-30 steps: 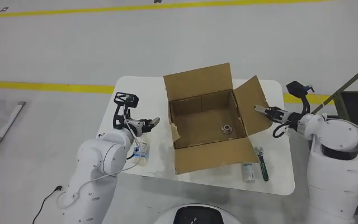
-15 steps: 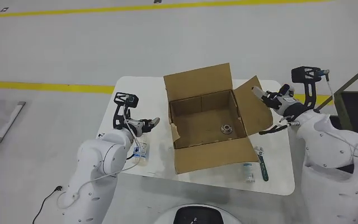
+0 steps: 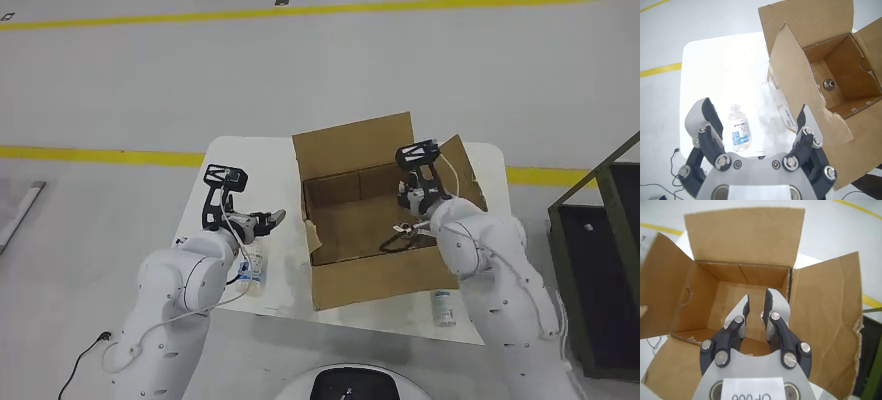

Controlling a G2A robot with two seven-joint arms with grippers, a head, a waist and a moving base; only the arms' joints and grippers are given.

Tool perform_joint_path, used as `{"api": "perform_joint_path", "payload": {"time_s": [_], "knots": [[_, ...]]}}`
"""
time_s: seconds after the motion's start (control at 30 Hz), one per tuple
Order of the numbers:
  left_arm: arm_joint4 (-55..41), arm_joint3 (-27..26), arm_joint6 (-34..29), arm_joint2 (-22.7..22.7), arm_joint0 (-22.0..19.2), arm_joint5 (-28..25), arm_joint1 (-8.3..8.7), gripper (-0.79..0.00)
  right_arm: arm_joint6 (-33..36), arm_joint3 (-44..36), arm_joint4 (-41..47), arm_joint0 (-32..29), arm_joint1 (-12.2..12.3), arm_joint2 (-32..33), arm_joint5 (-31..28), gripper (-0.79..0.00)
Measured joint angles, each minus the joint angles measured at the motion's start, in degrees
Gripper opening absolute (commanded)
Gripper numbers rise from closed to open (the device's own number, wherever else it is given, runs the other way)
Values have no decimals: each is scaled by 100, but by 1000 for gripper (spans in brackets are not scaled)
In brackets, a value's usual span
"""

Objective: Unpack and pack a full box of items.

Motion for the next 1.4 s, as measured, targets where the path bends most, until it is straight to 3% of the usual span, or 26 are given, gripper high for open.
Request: {"api": "perform_joint_path", "payload": {"time_s": [0.1,0.37,0.9,0.97,1.03,1.1,1.23,1.4], "knots": [[0,0,0,0,0,0,0,0,280,824,-438,400,-84,-489,124,-785],[0,0,0,0,0,0,0,0,521,2446,-319,1168,-327,-1142,394,-785],[0,0,0,0,0,0,0,0,344,2687,-614,1132,-382,-1355,517,-785],[0,0,0,0,0,0,0,0,395,2928,-787,1259,-447,-1508,715,-656],[0,0,0,0,0,0,0,0,454,3183,-894,1400,-512,-1640,869,-646],[0,0,0,0,0,0,0,0,559,3476,-952,1563,-592,-1781,978,-570],[0,0,0,0,0,0,0,0,639,3980,-832,1829,-719,-1910,970,-496],[0,0,0,0,0,0,0,0,701,4503,-649,2093,-850,-1980,861,-465]]}}
